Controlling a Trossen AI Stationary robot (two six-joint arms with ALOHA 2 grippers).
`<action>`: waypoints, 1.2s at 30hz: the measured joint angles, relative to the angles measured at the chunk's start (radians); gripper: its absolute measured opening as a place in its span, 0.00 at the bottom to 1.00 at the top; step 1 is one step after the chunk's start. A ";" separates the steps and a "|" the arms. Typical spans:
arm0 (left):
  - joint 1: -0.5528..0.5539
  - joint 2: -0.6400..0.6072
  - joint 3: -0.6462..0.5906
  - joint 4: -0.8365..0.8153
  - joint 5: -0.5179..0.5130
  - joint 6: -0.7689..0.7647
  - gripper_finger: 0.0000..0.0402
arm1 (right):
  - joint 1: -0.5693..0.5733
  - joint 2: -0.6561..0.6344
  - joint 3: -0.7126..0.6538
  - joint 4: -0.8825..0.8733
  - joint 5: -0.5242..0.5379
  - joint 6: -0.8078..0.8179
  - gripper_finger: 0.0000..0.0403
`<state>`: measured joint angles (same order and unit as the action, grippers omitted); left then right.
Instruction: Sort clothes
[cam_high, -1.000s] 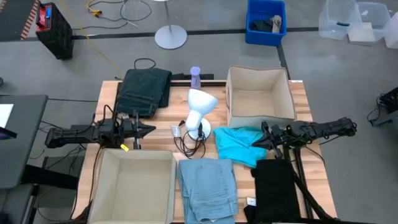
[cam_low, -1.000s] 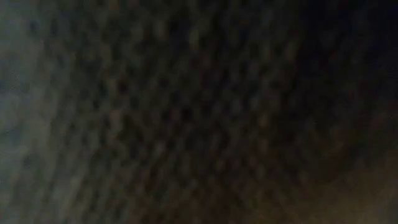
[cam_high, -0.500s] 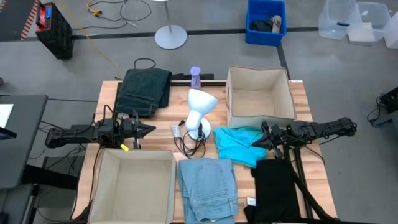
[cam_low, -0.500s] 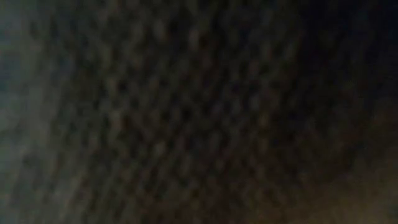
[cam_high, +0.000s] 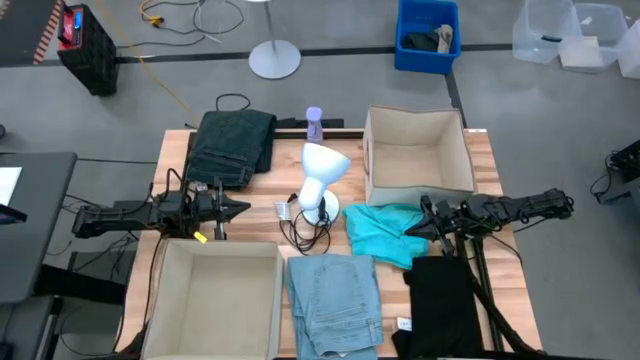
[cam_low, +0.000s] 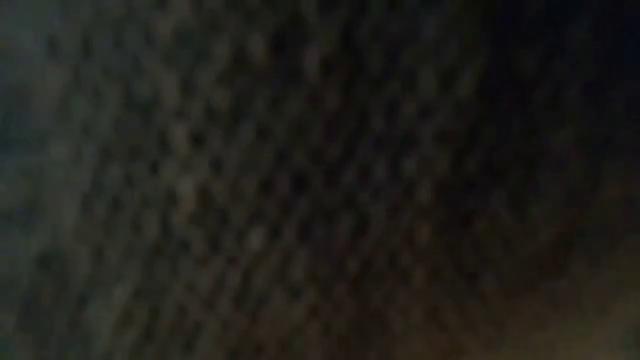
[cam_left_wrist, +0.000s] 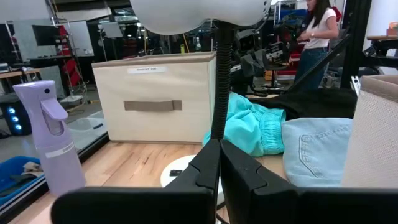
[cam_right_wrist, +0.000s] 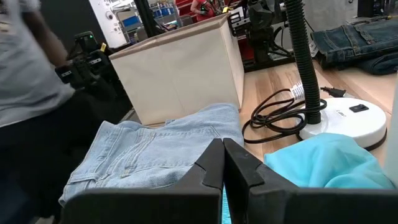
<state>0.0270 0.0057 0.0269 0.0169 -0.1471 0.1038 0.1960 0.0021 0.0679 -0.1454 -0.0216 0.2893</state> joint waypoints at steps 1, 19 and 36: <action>0.002 0.002 0.000 0.018 -0.011 0.049 0.02 | 0.000 0.000 0.000 0.000 0.000 0.000 0.06; -0.007 0.015 0.012 0.323 0.011 -0.445 0.02 | -0.028 0.000 -0.003 0.557 0.002 0.002 0.06; -0.007 0.016 0.042 0.581 -0.137 -0.756 0.02 | -0.028 0.311 0.176 0.915 0.230 0.095 0.06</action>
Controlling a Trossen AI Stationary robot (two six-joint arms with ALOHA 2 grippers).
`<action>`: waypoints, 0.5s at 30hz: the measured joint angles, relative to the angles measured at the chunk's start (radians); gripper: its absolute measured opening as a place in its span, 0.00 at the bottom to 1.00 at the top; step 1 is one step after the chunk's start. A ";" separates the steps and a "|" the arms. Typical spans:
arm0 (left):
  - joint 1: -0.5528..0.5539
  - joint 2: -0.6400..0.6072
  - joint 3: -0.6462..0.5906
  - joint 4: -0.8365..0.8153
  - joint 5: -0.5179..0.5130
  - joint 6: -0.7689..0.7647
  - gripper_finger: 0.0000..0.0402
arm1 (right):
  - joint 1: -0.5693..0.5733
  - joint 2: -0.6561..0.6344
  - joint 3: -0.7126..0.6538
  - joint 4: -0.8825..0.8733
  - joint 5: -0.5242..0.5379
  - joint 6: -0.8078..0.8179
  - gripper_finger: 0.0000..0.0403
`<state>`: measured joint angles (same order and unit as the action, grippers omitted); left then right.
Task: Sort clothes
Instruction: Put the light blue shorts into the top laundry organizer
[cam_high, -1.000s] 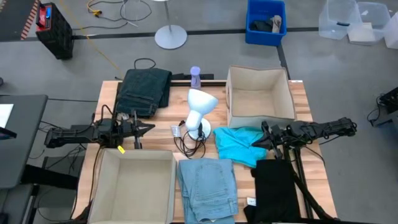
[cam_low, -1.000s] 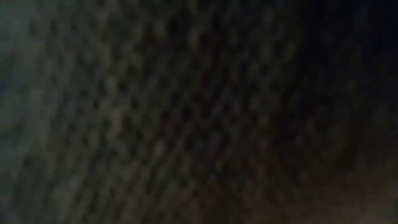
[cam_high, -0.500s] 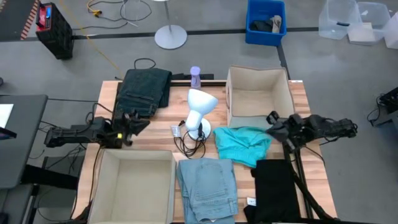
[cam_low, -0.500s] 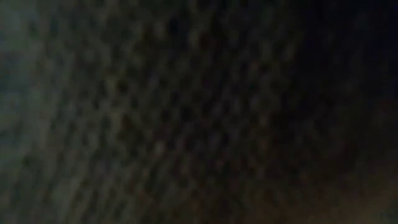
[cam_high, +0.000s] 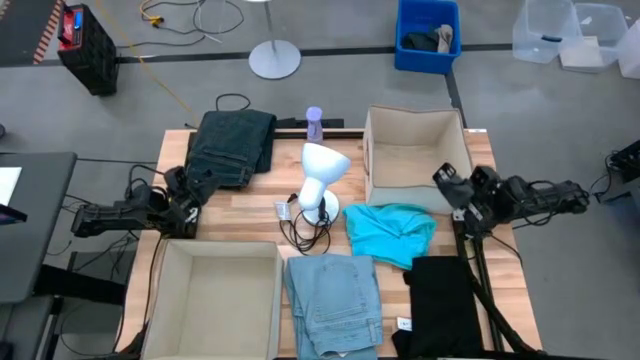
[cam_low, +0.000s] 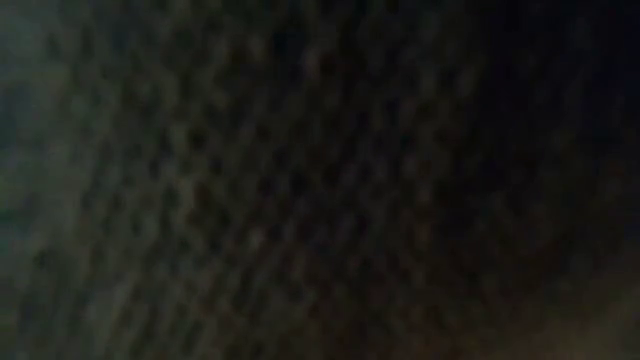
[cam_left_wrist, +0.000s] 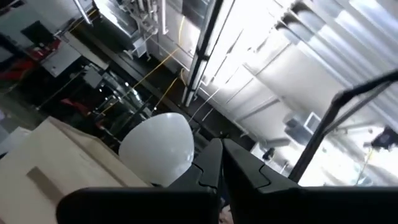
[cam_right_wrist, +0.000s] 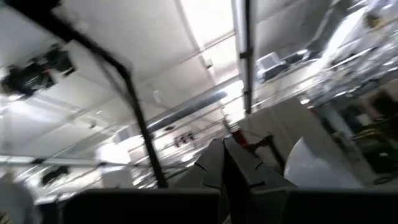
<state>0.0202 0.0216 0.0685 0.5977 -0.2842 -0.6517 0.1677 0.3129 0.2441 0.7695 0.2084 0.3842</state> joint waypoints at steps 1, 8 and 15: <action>0.000 0.000 0.000 -0.002 -0.016 -0.018 0.02 | 0.000 0.035 0.040 0.001 0.025 0.000 0.06; 0.000 0.000 0.001 -0.013 -0.070 -0.113 0.02 | 0.005 0.275 0.314 -0.006 0.038 -0.053 0.06; 0.000 0.000 0.002 -0.046 -0.072 -0.040 0.02 | 0.011 0.535 0.525 -0.026 0.029 -0.090 0.06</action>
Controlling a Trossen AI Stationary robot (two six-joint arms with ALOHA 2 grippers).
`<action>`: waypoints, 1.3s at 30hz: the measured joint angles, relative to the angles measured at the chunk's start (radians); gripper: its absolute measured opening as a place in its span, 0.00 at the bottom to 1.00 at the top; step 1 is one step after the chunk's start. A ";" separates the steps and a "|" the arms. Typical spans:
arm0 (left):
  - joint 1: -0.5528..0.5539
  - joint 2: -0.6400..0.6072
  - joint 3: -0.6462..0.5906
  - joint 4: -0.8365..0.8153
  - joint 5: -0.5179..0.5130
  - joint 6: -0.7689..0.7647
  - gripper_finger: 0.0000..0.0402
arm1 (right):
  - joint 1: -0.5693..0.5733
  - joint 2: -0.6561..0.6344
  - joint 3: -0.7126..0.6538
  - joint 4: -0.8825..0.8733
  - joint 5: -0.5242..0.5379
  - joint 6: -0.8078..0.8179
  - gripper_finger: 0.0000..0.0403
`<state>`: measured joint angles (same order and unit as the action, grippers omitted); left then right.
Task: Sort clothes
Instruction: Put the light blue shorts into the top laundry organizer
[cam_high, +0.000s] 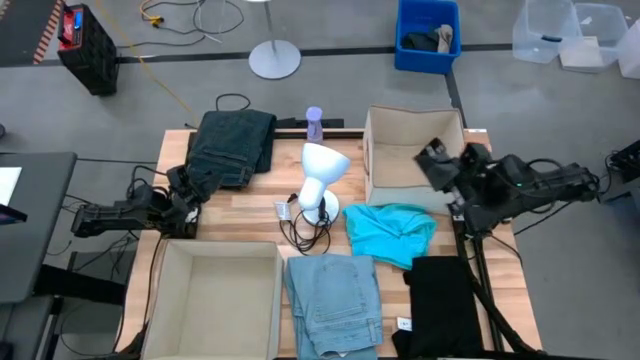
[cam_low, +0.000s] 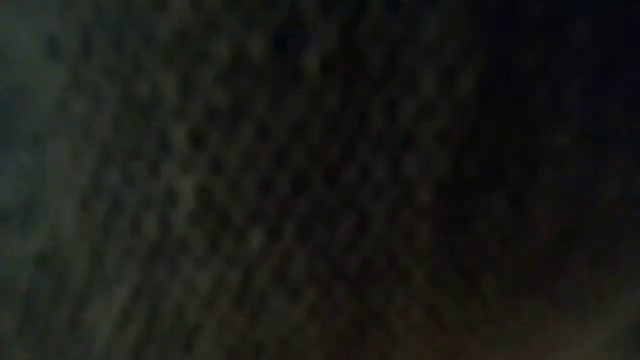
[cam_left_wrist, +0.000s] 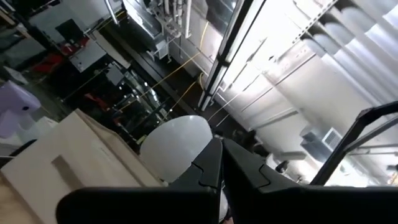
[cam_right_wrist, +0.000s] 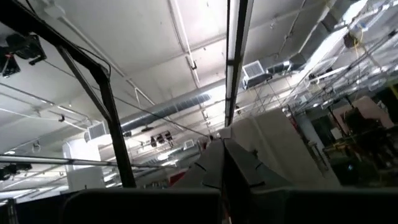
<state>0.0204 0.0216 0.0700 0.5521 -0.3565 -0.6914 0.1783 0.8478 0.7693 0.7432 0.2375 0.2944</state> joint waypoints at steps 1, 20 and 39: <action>0.000 0.000 0.000 -0.003 0.000 -0.001 0.02 | 0.000 0.036 0.029 -0.017 0.000 0.023 0.06; 0.000 0.000 0.001 -0.048 -0.181 0.084 0.15 | 0.209 0.386 0.555 -1.388 -0.225 0.322 0.31; 0.000 0.000 0.001 -0.049 -0.179 0.088 0.16 | 0.396 0.546 0.319 -1.714 0.226 0.913 0.36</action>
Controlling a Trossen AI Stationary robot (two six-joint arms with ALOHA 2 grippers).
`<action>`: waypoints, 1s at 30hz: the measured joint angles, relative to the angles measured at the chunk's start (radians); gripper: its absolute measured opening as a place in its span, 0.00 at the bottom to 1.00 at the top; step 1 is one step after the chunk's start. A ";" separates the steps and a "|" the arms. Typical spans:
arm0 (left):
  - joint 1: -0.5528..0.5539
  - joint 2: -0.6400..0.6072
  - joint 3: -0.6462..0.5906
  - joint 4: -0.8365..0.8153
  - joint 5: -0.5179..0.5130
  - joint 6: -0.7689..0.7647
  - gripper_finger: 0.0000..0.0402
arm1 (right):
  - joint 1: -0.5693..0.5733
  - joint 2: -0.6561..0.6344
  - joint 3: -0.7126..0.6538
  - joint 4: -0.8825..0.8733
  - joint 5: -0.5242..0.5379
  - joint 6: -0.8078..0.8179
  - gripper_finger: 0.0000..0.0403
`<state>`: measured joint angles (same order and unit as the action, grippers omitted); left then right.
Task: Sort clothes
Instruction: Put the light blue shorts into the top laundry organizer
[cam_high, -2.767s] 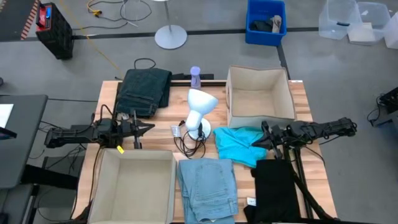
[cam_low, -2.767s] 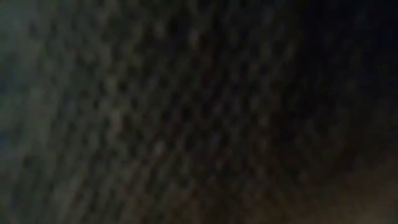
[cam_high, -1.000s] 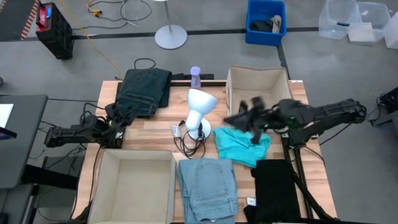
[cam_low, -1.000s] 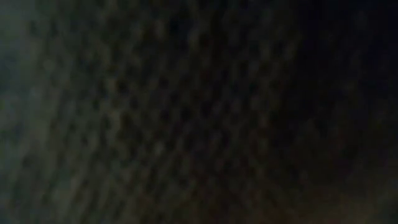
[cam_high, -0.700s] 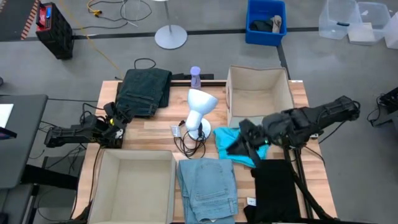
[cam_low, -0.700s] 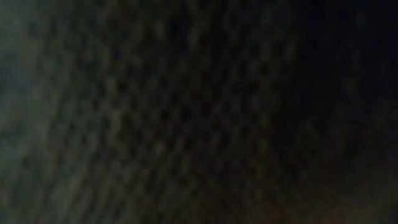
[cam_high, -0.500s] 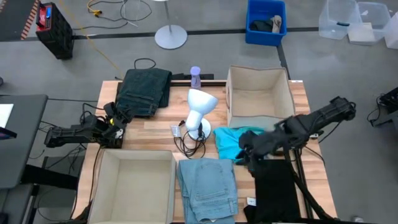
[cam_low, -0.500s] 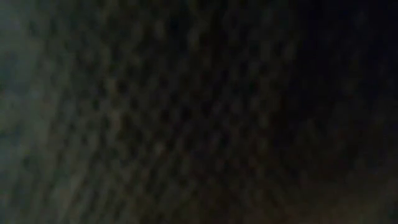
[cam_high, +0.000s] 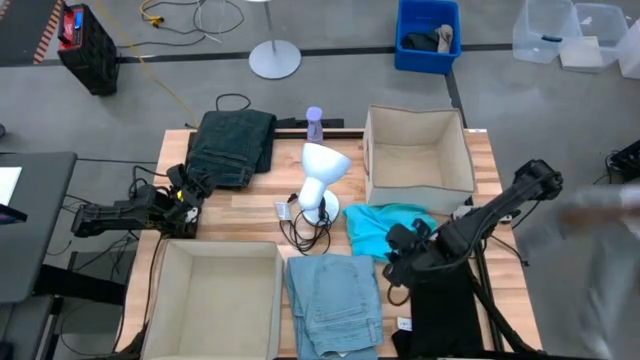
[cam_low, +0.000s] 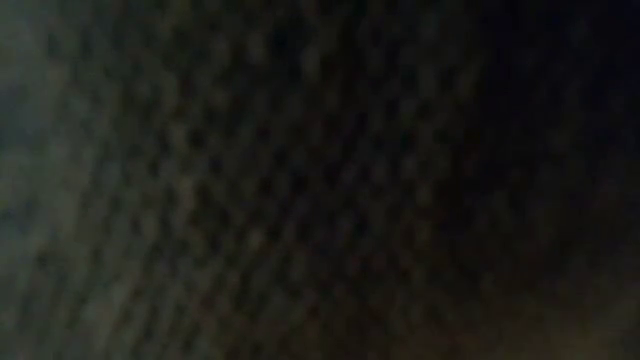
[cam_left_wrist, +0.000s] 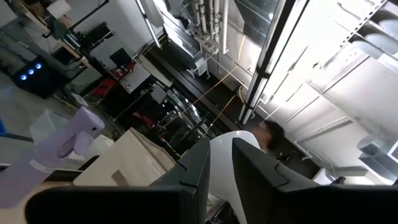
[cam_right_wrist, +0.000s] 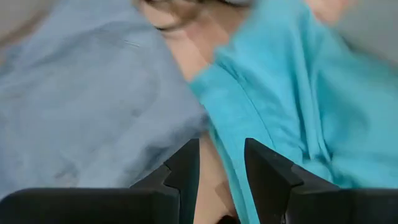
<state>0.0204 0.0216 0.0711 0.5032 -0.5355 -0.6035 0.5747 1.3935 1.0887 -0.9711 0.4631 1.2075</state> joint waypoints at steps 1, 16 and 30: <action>0.000 0.000 0.000 0.000 0.003 0.000 0.16 | 0.005 -0.003 -0.031 0.009 0.019 0.057 0.36; 0.000 0.000 0.000 -0.002 0.006 -0.005 0.16 | -0.038 0.082 -0.181 0.124 0.101 0.542 0.61; 0.000 0.000 0.000 -0.045 0.006 -0.055 0.16 | -0.218 0.300 -0.179 0.204 0.054 0.602 0.69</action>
<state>0.0202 0.0216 0.0715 0.4583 -0.5293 -0.6584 0.3568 1.6937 0.9096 -0.7672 0.5171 1.8094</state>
